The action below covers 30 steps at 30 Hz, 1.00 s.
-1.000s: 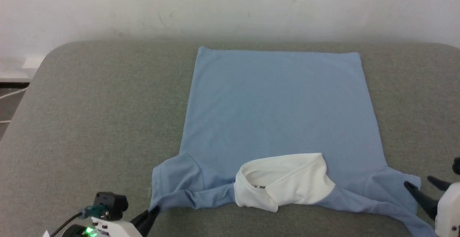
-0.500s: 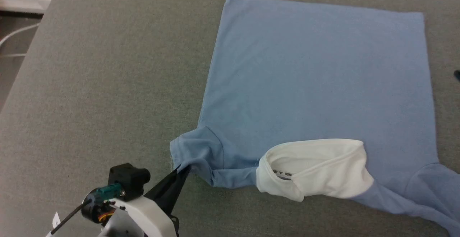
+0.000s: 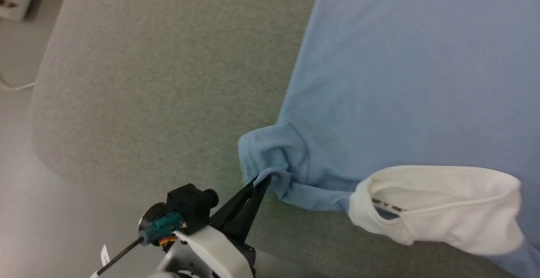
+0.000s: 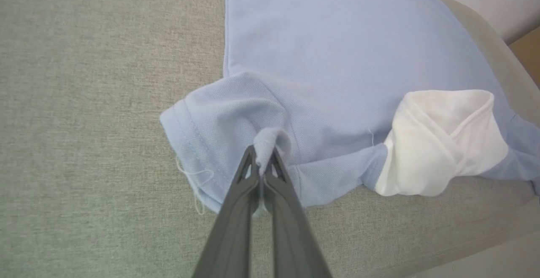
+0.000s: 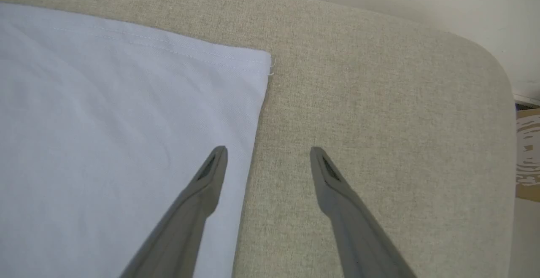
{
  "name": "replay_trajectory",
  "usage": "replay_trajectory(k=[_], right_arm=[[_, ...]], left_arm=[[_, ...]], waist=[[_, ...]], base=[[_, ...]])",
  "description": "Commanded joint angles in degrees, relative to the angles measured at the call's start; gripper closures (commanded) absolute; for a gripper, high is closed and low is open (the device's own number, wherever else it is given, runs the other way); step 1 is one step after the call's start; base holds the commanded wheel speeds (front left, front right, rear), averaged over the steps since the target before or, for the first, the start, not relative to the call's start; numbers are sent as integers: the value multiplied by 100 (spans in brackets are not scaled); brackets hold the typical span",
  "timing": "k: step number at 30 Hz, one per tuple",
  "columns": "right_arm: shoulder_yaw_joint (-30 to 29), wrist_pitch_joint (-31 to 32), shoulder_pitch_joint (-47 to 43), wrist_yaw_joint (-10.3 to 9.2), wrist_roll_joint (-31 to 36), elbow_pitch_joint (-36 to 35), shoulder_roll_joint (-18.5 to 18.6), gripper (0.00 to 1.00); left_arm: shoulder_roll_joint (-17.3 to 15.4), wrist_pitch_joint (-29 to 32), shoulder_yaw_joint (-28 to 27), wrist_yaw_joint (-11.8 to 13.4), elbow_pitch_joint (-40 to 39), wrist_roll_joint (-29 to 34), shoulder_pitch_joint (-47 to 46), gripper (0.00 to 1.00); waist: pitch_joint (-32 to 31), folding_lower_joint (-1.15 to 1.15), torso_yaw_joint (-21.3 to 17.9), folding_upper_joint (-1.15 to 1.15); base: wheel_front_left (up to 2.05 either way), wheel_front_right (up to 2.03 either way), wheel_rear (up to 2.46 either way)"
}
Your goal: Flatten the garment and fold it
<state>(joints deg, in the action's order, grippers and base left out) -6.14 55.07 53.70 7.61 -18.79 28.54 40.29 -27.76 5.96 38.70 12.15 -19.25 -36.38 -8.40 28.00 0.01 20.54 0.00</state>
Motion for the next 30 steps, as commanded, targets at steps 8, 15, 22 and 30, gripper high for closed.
replay_trajectory(k=[8, 15, 22, 30], right_arm=[[65, -29, 405, -12, 598, 362, 189, 0], [225, -213, 117, -12, 529, 629, 224, 100], [99, -883, -185, -12, 221, 826, -17, 100], [127, -1599, -1306, -12, -189, 927, -268, 100]], left_arm=[[222, -146, 152, -146, 103, 100, -263, 100], [259, -239, 146, -172, 255, 77, -286, 100], [141, -335, 31, -102, 413, 115, -255, 100], [-29, -396, -195, 54, 518, -66, 20, 100]], waist=[[862, -1, 821, 0], [849, -1, 735, 0], [342, -1, 335, 0], [-775, -1, -374, 0]], base=[[0, 0, 0], [0, 0, 0], [0, 0, 0], [0, 0, 0]])
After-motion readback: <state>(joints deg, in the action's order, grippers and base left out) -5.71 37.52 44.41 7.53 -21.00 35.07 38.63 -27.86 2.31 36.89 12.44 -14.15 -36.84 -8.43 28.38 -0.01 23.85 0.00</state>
